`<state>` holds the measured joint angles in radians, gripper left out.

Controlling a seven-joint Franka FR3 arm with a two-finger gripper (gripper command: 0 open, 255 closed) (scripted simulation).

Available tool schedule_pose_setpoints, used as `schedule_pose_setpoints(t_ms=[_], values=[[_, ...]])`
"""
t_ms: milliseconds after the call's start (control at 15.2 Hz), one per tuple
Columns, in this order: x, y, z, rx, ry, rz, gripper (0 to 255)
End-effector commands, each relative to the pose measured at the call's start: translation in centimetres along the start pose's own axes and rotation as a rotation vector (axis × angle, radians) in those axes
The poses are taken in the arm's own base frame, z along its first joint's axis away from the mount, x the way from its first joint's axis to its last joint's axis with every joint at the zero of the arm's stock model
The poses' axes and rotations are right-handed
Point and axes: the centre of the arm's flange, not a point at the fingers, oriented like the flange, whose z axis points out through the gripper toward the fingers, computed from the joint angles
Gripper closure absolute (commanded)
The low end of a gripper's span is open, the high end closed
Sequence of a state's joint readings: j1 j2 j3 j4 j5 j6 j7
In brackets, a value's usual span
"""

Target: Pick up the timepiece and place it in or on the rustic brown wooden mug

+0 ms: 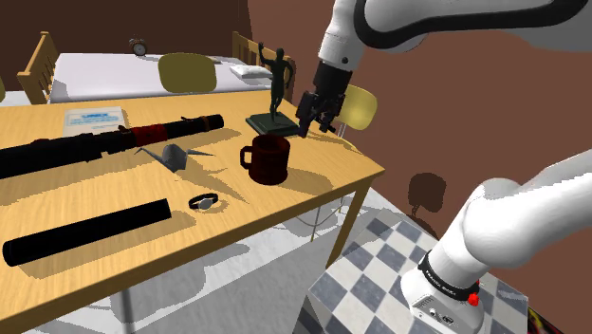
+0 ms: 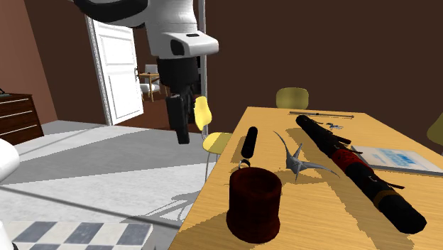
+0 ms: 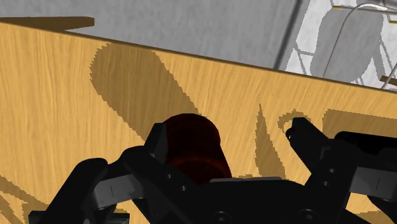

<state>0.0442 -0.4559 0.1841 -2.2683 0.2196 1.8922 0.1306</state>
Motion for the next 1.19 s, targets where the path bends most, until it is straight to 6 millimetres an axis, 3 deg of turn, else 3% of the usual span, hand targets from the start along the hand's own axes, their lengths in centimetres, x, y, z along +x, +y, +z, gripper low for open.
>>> schedule_pose_setpoints(t_ms=[0, 1122], values=[[1.9, -1.6, 1.5, 0.01, -0.014, 0.001, 0], [14.5, -14.6, 15.3, 0.082, -0.132, 0.004, 0]])
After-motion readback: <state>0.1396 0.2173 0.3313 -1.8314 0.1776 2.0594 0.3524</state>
